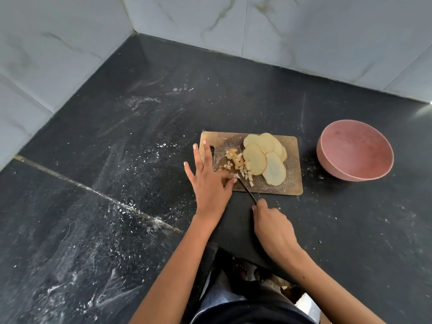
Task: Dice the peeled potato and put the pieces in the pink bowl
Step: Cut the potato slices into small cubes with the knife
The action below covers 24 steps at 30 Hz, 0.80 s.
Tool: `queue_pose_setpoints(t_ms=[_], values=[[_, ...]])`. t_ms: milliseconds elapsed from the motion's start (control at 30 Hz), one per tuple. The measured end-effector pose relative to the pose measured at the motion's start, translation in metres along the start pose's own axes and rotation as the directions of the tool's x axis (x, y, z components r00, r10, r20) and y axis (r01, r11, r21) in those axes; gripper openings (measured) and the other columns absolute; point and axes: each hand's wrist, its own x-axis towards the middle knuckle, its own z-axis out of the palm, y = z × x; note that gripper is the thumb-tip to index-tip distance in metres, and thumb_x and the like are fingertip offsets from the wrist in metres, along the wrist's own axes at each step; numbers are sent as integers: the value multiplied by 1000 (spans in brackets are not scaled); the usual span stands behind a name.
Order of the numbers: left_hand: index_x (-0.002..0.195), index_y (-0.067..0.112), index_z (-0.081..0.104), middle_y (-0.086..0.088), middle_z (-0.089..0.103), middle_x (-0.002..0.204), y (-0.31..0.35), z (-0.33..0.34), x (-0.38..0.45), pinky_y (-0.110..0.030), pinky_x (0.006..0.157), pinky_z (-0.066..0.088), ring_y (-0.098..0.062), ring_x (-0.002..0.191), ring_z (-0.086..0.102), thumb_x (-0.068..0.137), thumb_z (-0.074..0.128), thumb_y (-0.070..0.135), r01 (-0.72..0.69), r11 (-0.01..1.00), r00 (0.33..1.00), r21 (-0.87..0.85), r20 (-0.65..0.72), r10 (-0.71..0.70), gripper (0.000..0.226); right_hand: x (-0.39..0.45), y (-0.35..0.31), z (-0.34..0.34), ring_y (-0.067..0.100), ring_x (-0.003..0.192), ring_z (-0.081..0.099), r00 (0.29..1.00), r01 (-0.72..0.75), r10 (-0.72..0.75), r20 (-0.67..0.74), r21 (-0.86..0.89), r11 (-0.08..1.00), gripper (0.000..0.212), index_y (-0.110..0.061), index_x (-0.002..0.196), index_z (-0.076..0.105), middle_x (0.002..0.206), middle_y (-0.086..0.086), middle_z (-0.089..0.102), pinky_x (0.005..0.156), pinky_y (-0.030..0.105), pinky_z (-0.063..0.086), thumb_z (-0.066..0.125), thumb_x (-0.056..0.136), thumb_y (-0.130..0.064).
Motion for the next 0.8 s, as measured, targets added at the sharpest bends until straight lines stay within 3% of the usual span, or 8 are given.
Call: queue_pose_setpoints(t_ms=[200, 300, 467, 667, 800], values=[[79, 31, 76, -4, 5, 162, -3, 1, -4, -46, 115, -16, -25, 148, -12, 82, 74, 30, -21, 997, 1000, -76, -24, 19, 4, 15, -5, -8, 38, 94, 60, 999, 14, -12, -50, 25, 1000, 27, -8, 106, 43, 101, 18, 62, 67, 38, 38, 26, 105, -29], [78, 29, 76, -6, 11, 161, -1, 2, -2, -44, 115, -16, -25, 148, -9, 78, 76, 31, -57, 993, 997, -107, -59, 51, 2, 15, 0, -14, 36, 87, 60, 995, 53, -45, -89, 95, 994, 25, -13, 95, 43, 93, 15, 62, 65, 37, 39, 29, 103, -32], [80, 31, 74, 0, 0, 160, 4, 1, 9, -36, 114, -22, -20, 148, -15, 68, 82, 40, -66, 983, 997, -170, -57, 57, 17, 1, 15, -18, 27, 68, 53, 990, 89, -67, -124, 178, 980, 26, -15, 87, 41, 74, 5, 56, 59, 37, 37, 30, 103, -33], [90, 35, 76, -5, -4, 161, -10, -9, -2, -35, 109, -29, -21, 146, -22, 71, 80, 38, -18, 997, 1000, -77, -20, 17, 20, -1, 17, -14, 18, 58, 44, 987, 122, -101, -129, 169, 978, 26, -17, 83, 38, 65, -1, 48, 56, 37, 33, 30, 103, -33], [87, 34, 76, -7, -2, 162, -3, -9, -1, -35, 110, -28, -20, 146, -20, 76, 78, 33, 3, 997, 1000, -75, -10, -4, 11, 2, 10, -13, 23, 63, 46, 987, 115, -97, -127, 147, 982, 25, -17, 86, 37, 67, -1, 47, 58, 35, 33, 29, 103, -34]])
